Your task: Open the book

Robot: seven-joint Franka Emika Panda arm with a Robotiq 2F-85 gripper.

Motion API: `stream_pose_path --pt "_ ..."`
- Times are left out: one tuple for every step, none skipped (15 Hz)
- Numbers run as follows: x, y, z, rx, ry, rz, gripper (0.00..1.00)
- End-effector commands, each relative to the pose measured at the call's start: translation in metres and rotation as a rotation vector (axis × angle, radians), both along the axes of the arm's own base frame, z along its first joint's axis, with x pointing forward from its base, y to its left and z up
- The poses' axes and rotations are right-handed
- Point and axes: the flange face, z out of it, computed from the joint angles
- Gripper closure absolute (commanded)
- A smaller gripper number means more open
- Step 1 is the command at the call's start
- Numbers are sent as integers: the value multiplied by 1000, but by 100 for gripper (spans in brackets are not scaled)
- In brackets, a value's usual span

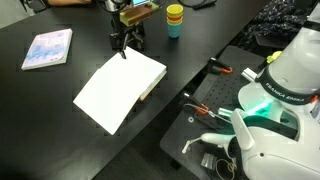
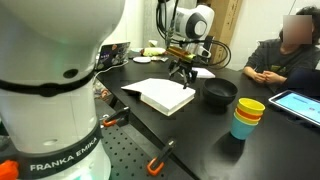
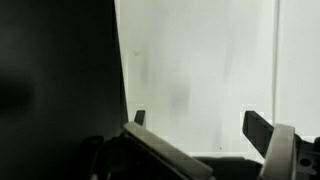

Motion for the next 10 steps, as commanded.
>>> stream_pose_path --pt "6 -17 -13 20 3 -30 0" --pt "5 -22 -16 23 10 -38 0" --pt "5 -25 -19 32 19 -45 0" --pt "3 -28 -22 39 28 -51 0" --pt "3 -32 -26 42 31 -55 0" --pt "2 -35 -29 52 41 -63 0" --pt "2 -38 -32 62 49 -74 0" --pt "2 -40 -34 78 57 -87 0" --pt "1 -41 -37 93 69 -95 0" --pt "0 -42 -40 107 73 -107 0"
